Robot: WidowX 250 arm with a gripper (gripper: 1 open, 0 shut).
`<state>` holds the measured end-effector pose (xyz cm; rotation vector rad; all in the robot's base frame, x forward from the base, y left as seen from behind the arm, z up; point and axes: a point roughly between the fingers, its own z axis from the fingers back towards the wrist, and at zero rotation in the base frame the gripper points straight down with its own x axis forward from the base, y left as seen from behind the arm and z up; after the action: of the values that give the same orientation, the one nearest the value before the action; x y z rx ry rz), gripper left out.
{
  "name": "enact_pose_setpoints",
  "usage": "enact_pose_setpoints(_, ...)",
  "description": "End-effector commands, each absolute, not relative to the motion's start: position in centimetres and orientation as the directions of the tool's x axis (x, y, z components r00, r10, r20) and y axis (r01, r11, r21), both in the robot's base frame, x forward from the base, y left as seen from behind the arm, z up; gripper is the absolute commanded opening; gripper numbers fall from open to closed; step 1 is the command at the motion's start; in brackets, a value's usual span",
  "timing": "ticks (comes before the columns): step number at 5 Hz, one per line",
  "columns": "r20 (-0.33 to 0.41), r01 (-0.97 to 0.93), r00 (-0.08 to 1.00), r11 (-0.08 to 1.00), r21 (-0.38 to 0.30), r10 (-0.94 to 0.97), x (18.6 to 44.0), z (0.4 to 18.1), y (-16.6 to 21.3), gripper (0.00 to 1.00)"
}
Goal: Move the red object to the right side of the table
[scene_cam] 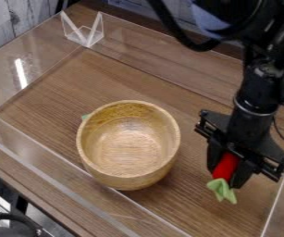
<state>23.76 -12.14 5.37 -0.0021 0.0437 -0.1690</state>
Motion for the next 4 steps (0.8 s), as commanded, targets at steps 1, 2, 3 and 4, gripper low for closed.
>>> enact_pose_setpoints(1, -0.008, 0.189, 0.982, 0.982, -0.020, -0.189, 23.8, 6.5, -12.4, 0.00)
enact_pose_setpoints(2, -0.010, 0.139, 0.990, 0.990, -0.021, -0.139, 23.3, 6.3, -12.6, 0.00)
enact_pose_setpoints(3, -0.009, 0.093, 0.996, 0.995, -0.023, -0.093, 23.1, 6.0, -12.8, 0.00)
enact_pose_setpoints(4, -0.008, 0.094, 0.996, 0.995, -0.025, -0.094, 24.0, 5.7, -13.9, 0.00)
